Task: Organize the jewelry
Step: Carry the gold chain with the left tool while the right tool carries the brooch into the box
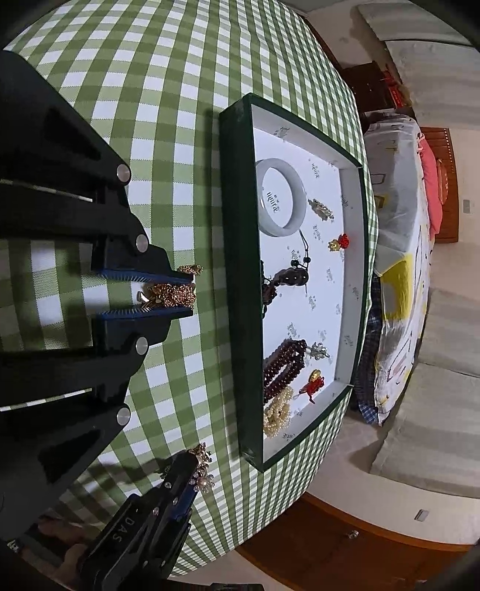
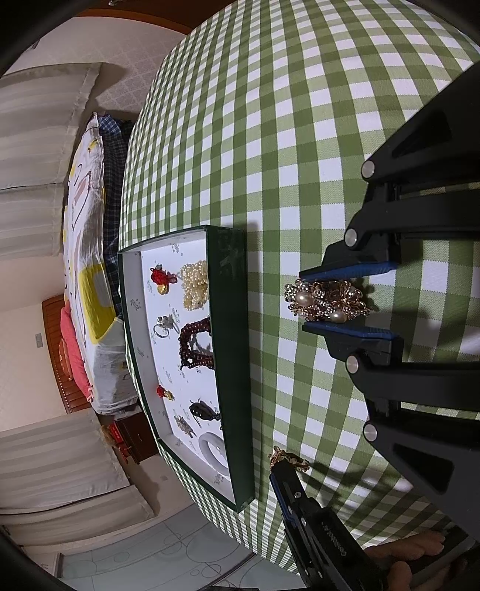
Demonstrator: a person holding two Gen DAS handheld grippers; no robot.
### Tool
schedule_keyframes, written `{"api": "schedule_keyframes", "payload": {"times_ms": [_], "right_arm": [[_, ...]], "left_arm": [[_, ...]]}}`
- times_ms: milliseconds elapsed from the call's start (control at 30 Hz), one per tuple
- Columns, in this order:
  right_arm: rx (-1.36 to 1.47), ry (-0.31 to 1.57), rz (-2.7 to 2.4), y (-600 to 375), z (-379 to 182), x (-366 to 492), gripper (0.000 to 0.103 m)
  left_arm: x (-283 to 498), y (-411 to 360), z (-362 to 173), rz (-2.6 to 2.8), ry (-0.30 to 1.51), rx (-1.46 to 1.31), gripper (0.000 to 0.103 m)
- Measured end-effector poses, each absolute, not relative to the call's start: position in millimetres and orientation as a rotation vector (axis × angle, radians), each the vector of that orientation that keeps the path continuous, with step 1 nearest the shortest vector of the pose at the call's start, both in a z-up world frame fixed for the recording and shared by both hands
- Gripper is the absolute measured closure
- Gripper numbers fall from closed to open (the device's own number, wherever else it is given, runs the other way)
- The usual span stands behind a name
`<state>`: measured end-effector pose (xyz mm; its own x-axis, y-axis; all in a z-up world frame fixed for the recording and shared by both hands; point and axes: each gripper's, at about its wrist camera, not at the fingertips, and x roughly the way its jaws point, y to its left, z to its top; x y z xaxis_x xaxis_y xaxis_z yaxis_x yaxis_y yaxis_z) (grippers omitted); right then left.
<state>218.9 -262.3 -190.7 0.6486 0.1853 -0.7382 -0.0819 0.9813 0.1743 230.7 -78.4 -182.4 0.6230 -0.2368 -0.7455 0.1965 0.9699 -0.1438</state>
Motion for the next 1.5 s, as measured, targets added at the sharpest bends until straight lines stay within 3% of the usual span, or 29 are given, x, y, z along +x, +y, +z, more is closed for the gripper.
{"api": "schedule_keyframes", "payload": {"times_ms": [833,1500], "right_arm": [[0.136,0.728,0.208,-249,-141,218,0.081],[0.089,0.537,0.254,-220,-78,302,0.081]], "left_arm": [[223,-71,-126,-0.254,0.713,-0.062,0.091],[304,-78,-73,-0.246,0.537,-0.035,0.091]]}}
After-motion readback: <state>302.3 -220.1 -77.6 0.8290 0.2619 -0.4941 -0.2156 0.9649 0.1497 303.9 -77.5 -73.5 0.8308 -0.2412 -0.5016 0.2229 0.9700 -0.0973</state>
